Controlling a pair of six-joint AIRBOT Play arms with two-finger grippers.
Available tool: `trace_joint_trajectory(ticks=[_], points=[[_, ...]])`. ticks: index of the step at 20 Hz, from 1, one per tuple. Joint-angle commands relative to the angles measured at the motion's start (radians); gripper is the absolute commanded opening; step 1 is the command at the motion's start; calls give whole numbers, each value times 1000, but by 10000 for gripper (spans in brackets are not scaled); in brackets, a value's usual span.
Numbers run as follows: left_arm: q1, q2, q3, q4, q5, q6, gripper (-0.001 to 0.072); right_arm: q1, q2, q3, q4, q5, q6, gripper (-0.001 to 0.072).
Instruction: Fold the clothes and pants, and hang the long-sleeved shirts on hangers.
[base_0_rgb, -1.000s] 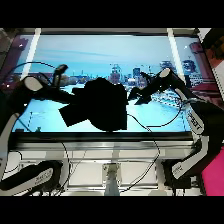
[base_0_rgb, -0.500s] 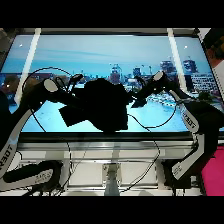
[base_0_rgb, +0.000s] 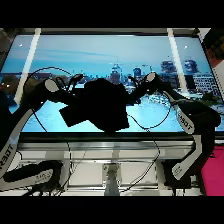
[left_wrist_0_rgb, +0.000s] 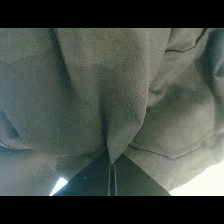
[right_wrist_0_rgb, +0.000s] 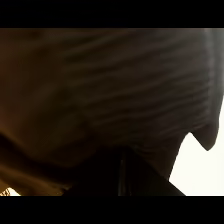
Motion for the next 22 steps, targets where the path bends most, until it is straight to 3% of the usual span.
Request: trace_joint_trajectory(ticks=[1,8,13,17,19,22], points=[[1,14,47,11,48,0,4,-52,0,125,-11,40,25,9],[-18,56,356,-39,191,-9,4,-254,1,639,-62,61,219,8],[-153,43,369,-173,438,-7,4,-272,16,653,-63,75,232,7],[-311,10,370,-173,587,19,4,-299,31,654,-60,-29,233,7],[-374,-21,371,-173,593,8,3,-333,41,655,-70,-24,233,7],[-480,-101,371,-174,470,-34,4,-399,50,655,-190,7,272,8]])
